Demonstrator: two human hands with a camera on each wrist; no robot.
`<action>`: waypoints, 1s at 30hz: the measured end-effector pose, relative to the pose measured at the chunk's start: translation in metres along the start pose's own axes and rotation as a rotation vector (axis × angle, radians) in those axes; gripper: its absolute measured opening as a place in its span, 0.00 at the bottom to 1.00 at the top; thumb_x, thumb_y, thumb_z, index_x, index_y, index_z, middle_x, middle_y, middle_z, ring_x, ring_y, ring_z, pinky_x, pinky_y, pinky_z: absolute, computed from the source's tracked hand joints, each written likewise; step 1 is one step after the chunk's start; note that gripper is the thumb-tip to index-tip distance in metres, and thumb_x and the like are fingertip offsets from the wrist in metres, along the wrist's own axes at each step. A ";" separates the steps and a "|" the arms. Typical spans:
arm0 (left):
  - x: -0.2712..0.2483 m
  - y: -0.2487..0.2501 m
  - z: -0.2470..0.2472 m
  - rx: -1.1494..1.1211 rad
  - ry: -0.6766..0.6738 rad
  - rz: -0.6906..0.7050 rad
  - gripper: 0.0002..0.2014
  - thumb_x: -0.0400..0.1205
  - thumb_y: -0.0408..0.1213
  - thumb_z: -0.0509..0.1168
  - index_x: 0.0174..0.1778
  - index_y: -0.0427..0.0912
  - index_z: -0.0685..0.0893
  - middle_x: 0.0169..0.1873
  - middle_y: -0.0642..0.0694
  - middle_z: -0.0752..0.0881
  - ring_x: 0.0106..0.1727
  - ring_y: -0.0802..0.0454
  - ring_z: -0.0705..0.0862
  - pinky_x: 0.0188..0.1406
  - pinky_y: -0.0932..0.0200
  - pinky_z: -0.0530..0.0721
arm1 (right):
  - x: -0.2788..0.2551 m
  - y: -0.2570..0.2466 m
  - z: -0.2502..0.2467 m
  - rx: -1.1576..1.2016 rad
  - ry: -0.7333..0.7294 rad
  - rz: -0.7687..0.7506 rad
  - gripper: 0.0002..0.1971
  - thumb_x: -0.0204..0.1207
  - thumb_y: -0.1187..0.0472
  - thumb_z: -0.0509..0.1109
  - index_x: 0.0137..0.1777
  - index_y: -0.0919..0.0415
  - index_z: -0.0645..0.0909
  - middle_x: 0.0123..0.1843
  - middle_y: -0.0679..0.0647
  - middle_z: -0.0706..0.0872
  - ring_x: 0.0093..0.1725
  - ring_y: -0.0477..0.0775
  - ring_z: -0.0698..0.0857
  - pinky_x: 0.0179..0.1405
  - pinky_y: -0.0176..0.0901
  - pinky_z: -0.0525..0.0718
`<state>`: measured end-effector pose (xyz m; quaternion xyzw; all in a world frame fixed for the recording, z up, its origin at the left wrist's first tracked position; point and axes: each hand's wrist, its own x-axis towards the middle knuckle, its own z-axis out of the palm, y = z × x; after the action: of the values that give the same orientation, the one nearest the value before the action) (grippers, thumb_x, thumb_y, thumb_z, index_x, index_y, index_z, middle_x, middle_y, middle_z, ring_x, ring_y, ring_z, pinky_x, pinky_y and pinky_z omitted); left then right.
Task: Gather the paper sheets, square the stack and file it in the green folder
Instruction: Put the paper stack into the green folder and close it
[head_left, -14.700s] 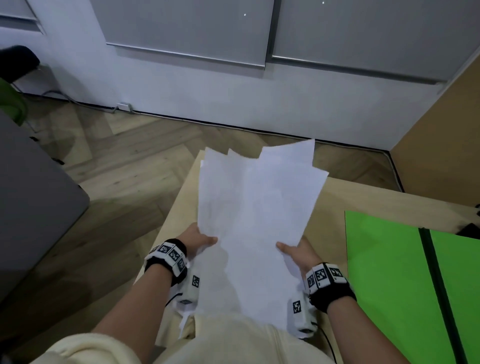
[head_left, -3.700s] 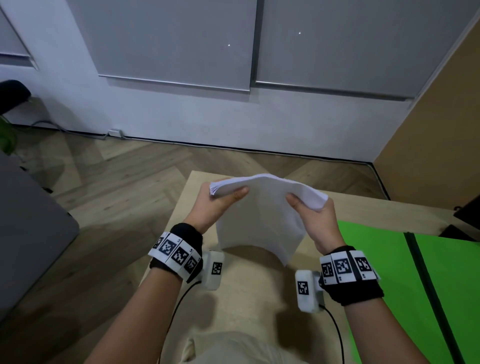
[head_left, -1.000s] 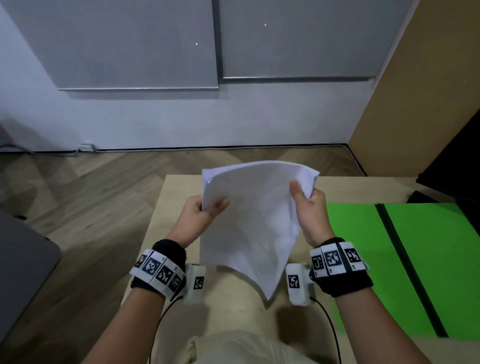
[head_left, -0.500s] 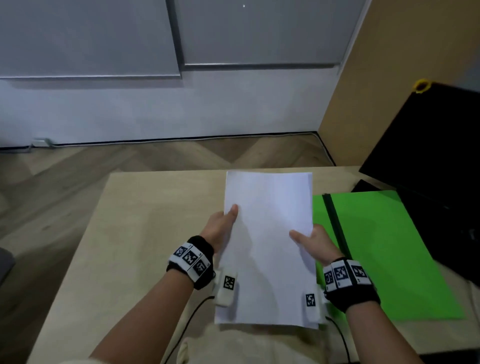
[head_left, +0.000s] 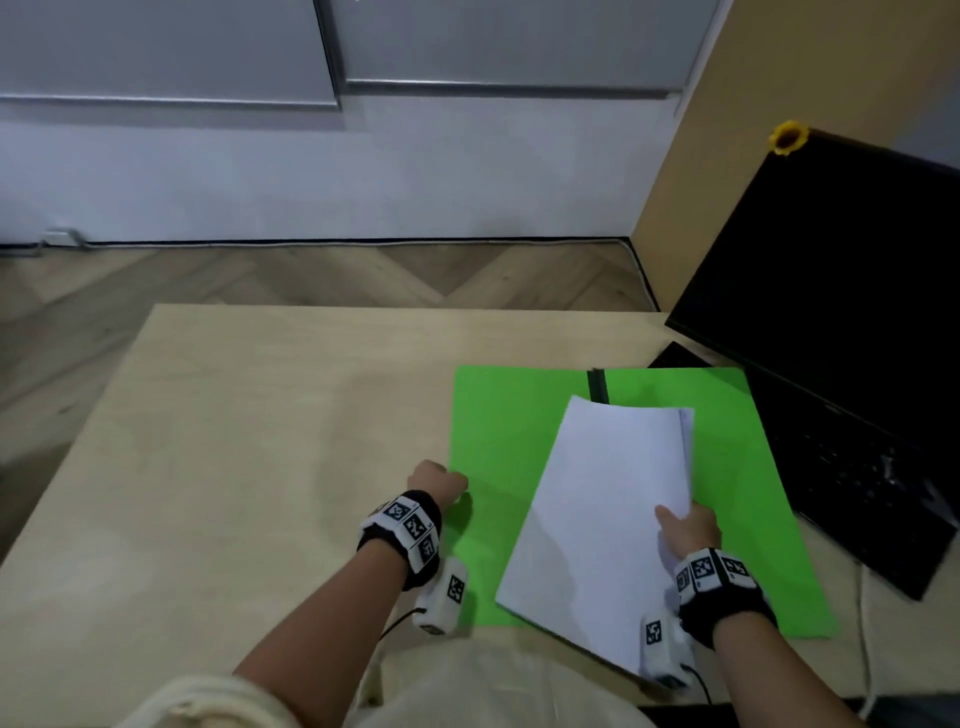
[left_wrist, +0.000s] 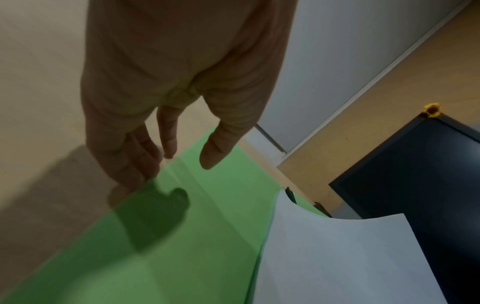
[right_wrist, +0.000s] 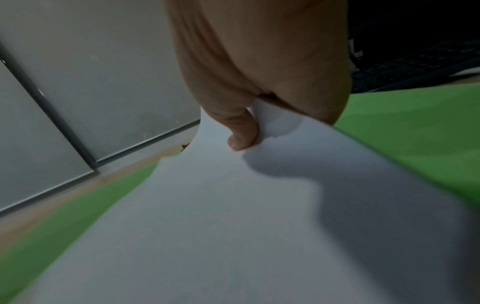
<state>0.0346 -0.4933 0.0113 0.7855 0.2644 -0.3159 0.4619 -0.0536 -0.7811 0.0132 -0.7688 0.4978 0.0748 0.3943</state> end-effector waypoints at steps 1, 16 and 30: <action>-0.004 0.002 0.004 0.010 0.022 0.001 0.12 0.76 0.32 0.66 0.31 0.42 0.70 0.32 0.44 0.74 0.40 0.45 0.75 0.39 0.53 0.74 | 0.003 0.002 0.001 0.001 -0.011 0.002 0.29 0.76 0.66 0.69 0.74 0.80 0.68 0.76 0.74 0.72 0.74 0.72 0.74 0.73 0.55 0.71; -0.044 0.037 -0.049 0.170 0.465 0.265 0.18 0.87 0.40 0.58 0.67 0.33 0.80 0.63 0.31 0.85 0.60 0.34 0.84 0.59 0.45 0.80 | 0.019 -0.013 -0.004 0.184 -0.042 -0.175 0.19 0.76 0.67 0.68 0.65 0.77 0.77 0.65 0.72 0.83 0.64 0.69 0.83 0.64 0.51 0.77; -0.072 0.027 -0.156 0.288 0.717 0.355 0.14 0.87 0.43 0.58 0.50 0.36 0.83 0.40 0.41 0.84 0.40 0.42 0.81 0.42 0.51 0.79 | -0.009 -0.091 0.086 -0.019 -0.223 -0.294 0.26 0.76 0.63 0.69 0.71 0.75 0.72 0.70 0.70 0.79 0.68 0.70 0.80 0.66 0.51 0.76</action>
<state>0.0453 -0.3744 0.1384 0.9354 0.2221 0.0282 0.2736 0.0408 -0.6992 0.0078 -0.8241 0.3324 0.1057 0.4463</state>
